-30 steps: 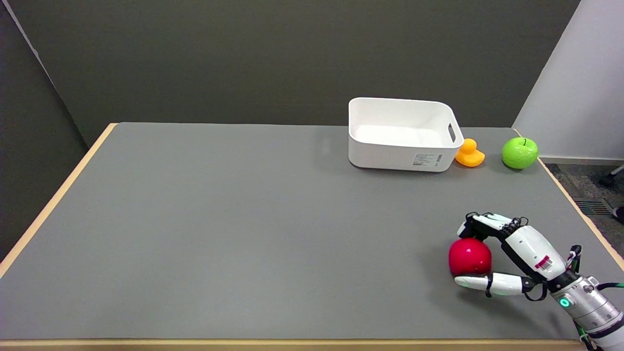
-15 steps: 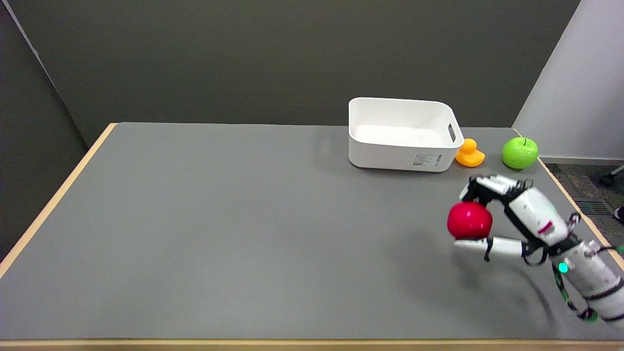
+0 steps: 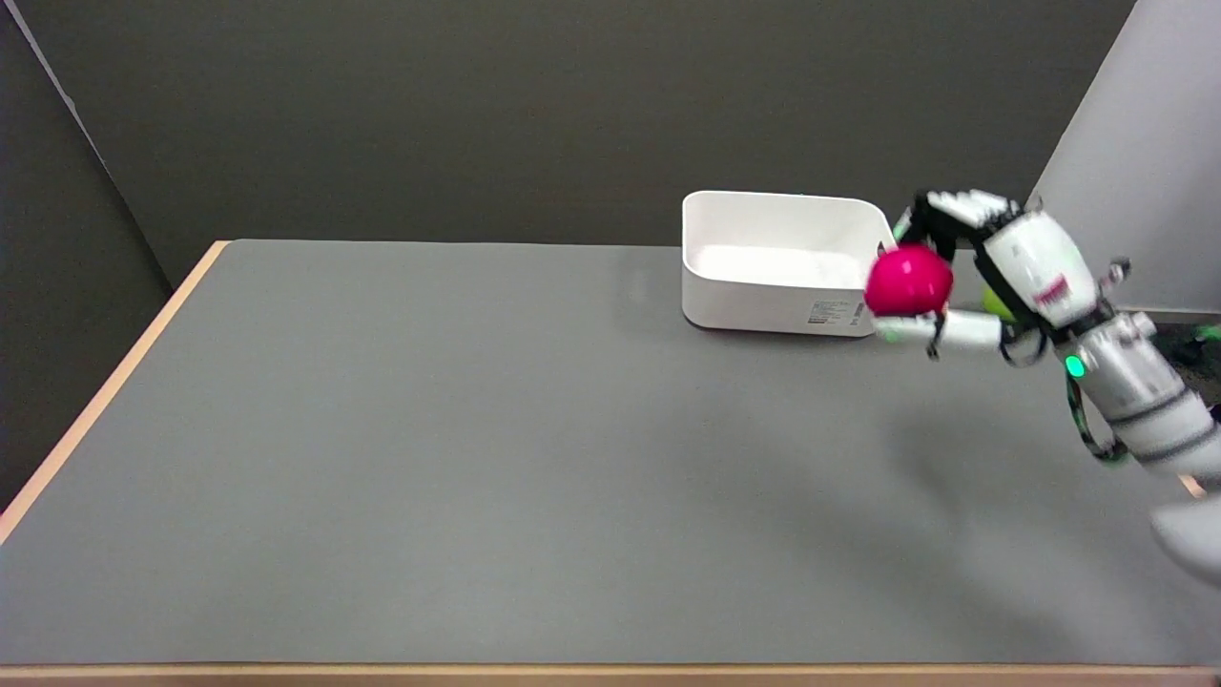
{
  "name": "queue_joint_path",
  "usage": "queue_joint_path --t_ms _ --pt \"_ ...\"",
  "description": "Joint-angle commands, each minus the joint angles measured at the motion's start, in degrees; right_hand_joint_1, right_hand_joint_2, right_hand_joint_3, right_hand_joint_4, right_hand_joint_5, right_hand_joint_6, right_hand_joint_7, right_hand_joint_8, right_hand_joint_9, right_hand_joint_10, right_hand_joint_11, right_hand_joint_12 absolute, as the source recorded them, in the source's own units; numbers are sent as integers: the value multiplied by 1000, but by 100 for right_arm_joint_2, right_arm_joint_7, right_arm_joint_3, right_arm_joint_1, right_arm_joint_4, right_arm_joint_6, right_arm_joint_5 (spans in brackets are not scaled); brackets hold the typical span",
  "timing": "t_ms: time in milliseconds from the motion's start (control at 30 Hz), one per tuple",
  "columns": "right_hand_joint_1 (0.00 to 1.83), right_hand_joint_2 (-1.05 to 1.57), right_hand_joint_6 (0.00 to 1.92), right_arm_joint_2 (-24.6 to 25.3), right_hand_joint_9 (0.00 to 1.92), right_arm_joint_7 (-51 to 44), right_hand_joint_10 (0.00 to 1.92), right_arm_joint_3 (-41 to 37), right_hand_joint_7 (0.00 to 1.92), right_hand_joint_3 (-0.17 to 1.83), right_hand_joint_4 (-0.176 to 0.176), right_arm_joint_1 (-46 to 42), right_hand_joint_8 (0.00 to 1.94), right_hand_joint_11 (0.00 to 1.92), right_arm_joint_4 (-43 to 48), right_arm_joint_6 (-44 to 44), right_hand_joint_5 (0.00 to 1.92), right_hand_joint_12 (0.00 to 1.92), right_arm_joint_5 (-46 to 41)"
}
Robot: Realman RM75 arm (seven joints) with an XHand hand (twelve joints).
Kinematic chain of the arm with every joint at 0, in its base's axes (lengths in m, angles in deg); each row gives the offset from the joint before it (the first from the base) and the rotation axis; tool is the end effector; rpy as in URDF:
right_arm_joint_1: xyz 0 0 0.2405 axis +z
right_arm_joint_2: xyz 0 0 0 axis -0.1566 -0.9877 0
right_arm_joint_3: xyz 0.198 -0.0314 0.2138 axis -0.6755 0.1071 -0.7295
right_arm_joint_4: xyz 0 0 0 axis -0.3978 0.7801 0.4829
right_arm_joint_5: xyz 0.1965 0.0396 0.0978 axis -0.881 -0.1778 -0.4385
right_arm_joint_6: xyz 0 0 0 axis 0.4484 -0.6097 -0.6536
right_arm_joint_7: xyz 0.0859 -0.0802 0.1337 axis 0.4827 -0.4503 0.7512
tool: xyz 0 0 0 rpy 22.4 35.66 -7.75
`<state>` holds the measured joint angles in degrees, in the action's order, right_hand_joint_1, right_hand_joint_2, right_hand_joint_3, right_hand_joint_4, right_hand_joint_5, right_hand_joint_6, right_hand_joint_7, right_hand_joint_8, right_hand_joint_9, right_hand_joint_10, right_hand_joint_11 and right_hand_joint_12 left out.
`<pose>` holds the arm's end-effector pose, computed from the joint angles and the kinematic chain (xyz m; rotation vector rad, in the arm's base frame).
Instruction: Pick up the pomegranate.
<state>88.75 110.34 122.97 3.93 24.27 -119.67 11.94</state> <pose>-0.2178 -0.2957 0.5295 1.8166 0.2299 0.5176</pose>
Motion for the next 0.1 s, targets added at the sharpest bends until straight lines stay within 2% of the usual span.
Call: queue_joint_path --t_ms 33,100 --pt "1165 1078 1508 307 871 -22 1632 2589 844 397 -89 5111 1451 584 -2853 1330 601 1573 1119" --pt "1166 1084 1508 484 869 -22 1640 2745 827 390 -100 5520 1460 580 -3200 1454 609 1578 1289"
